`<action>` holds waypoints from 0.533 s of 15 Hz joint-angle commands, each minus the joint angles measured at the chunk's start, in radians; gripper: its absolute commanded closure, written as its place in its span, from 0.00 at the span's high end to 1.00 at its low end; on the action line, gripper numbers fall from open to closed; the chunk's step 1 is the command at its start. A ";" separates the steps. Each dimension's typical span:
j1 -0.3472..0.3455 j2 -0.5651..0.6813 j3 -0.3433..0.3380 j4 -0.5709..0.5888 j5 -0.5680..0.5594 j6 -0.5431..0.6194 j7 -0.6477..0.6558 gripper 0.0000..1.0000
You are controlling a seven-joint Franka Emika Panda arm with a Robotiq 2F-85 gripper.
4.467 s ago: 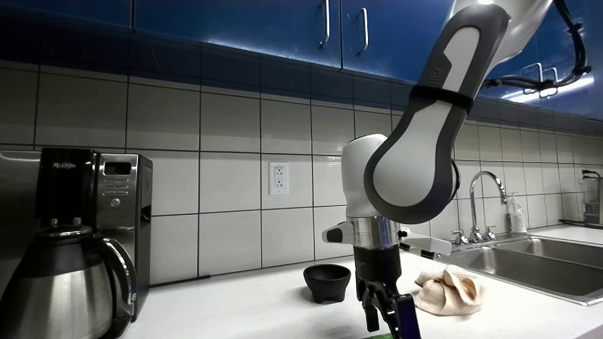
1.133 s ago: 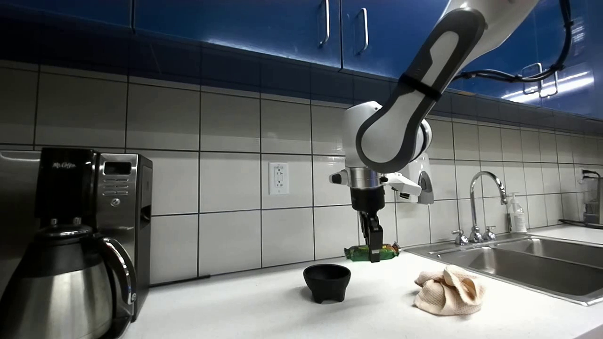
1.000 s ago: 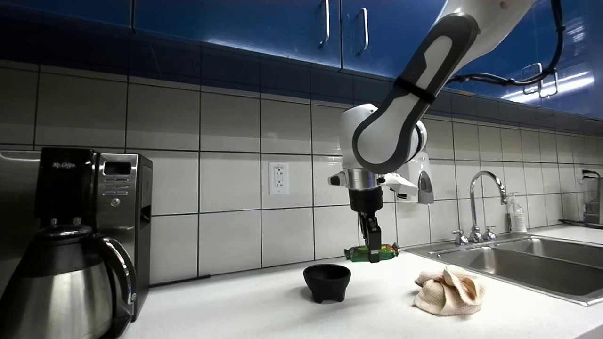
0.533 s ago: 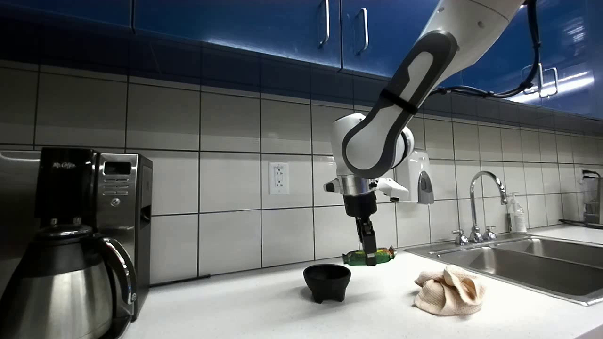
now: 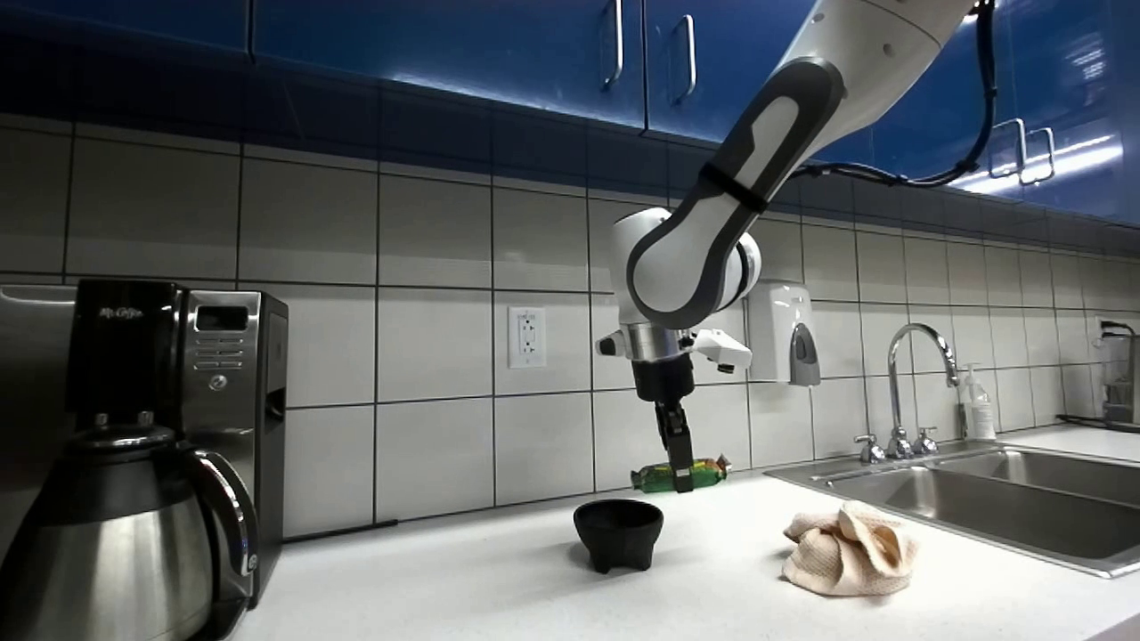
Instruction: Pick up the green rectangular object and put it in the black bowl
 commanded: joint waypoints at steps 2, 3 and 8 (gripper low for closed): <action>0.020 0.043 0.019 0.062 -0.036 -0.052 0.037 0.16; 0.023 0.054 0.020 0.070 -0.038 -0.055 0.038 0.16; 0.036 0.114 0.019 0.120 -0.045 -0.071 0.049 0.16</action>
